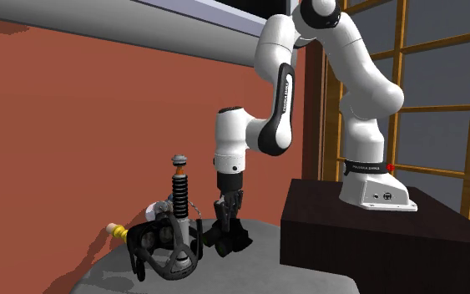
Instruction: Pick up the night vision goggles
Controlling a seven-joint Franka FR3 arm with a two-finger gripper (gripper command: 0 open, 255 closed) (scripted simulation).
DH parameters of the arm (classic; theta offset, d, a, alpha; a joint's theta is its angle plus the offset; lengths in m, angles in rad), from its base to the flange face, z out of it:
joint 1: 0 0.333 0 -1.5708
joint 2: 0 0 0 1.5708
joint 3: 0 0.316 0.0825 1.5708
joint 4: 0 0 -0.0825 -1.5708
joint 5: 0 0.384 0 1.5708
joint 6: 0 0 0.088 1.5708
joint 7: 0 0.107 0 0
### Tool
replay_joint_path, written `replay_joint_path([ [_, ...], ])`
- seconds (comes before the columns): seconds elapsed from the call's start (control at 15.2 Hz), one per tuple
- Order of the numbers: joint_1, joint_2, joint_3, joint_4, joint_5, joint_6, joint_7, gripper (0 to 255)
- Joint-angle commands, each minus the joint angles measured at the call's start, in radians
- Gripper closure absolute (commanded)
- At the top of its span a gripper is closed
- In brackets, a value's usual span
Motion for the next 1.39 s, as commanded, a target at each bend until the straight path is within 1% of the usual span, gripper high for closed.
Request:
replay_joint_path([
  [0.0, -0.001, 0.002, -0.002, 0.001, 0.000, 0.001, 0.000, 255],
  [0.2, -0.001, 0.003, -0.001, 0.003, 0.000, 0.000, 0.000, 255],
  [0.26, -0.010, -0.013, 0.010, -0.002, 0.009, -0.010, -0.008, 255],
  [0.99, -0.101, -0.180, 0.129, -0.046, 0.144, -0.132, -0.116, 255],
  [1.19, -0.119, -0.226, 0.156, -0.053, 0.188, -0.167, -0.149, 255],
  [1.32, -0.119, -0.228, 0.157, -0.053, 0.191, -0.169, -0.151, 255],
])
